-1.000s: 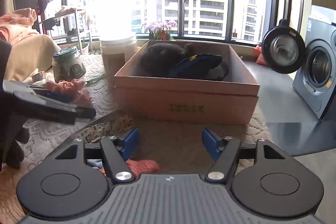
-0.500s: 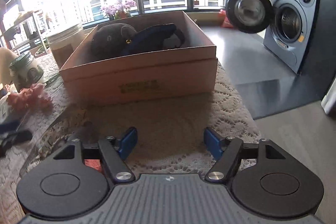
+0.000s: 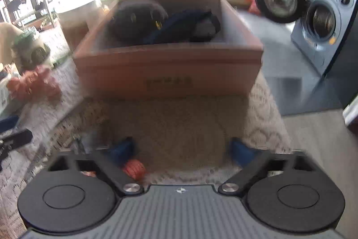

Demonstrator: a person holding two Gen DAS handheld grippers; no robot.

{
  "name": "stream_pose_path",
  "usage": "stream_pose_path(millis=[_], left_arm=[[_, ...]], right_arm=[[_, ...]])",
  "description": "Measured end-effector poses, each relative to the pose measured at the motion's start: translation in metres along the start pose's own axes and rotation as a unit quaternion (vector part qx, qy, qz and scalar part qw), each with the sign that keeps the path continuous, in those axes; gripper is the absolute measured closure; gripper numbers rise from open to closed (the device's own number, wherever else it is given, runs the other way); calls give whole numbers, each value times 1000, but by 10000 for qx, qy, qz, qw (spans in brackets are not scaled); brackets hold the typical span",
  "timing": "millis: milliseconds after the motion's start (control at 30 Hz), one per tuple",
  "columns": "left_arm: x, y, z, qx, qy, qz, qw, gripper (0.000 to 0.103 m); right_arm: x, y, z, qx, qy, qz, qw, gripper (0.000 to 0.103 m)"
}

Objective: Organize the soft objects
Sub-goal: 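Move the right tool to the denim-and-pink knit garment on the table, then close the right tool on the denim-and-pink knit garment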

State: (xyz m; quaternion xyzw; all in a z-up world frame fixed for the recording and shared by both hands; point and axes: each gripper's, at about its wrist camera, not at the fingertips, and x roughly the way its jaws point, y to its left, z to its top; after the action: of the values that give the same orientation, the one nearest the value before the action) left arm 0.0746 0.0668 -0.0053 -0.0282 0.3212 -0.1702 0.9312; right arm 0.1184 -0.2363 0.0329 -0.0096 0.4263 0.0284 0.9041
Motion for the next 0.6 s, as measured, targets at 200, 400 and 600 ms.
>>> stream_pose_path(millis=[200,400,600], left_arm=[[0,0,0,-1,0,1,10000,34],[0,0,0,8,3,6,10000,34],[0,0,0,6,4,6,10000,34]], right_arm=[[1,26,5,-914,-152,-315,9952,58],[-17,28,-10,-1132,-26,53,9936,60],[-39,33,-35,-1221,135,561,9908,60]])
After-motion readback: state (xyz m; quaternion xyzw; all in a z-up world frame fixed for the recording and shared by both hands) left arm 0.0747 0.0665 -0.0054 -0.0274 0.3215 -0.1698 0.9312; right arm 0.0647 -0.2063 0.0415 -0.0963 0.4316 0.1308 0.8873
